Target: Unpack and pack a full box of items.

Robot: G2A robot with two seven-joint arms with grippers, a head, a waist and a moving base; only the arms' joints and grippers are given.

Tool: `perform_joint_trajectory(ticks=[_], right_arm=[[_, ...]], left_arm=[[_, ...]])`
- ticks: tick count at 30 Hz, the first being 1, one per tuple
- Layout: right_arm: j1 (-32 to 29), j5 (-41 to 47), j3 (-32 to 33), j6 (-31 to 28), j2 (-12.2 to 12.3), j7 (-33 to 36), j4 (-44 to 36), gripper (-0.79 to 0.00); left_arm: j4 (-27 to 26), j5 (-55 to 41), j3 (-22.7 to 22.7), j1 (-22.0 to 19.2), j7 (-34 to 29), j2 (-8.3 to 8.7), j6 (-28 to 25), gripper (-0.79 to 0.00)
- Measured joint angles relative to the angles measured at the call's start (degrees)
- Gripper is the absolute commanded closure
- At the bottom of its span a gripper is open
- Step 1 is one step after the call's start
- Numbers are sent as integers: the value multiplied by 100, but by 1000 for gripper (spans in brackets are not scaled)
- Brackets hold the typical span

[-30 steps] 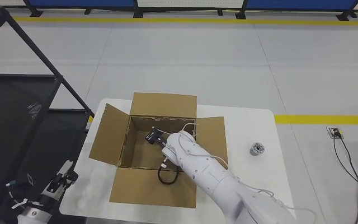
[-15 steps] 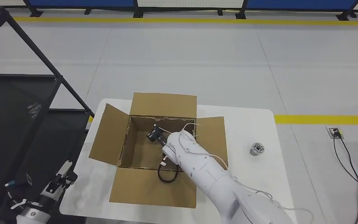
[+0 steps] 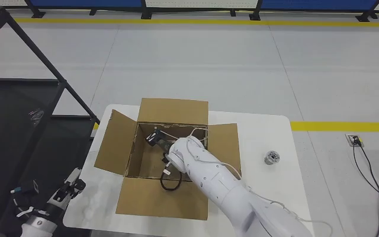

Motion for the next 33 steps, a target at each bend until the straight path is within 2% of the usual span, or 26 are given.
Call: perform_joint_trajectory(ticks=[4,7,9,12,14,15,16,20,23,27,33], right_arm=[[-218,-145,224,57,272,-24,-756,-594],[-538,-407,537,201,599,154,-1721,-619],[-921,-733,870,389,890,415,-2672,-634],[-1760,-1384,1531,582,1342,989,-4382,-643],[-2462,-1843,2092,522,1621,1421,-5633,-677],[-2762,-2017,2329,459,1720,1576,-6127,-696],[-3040,-2176,2555,405,1802,1699,-6572,-776],[-3990,-2646,3465,336,2027,1921,-8053,-785],[-4367,-2926,4056,566,2111,1948,-8626,-785],[-4663,-3344,4800,1066,2185,2034,-8953,-785],[-4588,-3829,5793,1906,2244,2621,-8376,-785]], left_arm=[[-2,69,78,-75,-20,3,48,-785],[-14,117,122,-119,-23,6,75,-785],[-24,134,145,-138,-27,7,85,-785],[-31,151,160,-148,-31,9,93,-785],[-30,157,163,-149,-37,10,100,-785],[-30,158,162,-148,-40,11,101,-785],[-28,157,161,-146,-40,11,101,-785],[-19,143,154,-130,-41,13,94,-785],[-22,141,155,-126,-43,14,96,-785],[-35,151,182,-124,-44,13,89,-785],[-50,203,251,-160,-44,14,123,-785]])
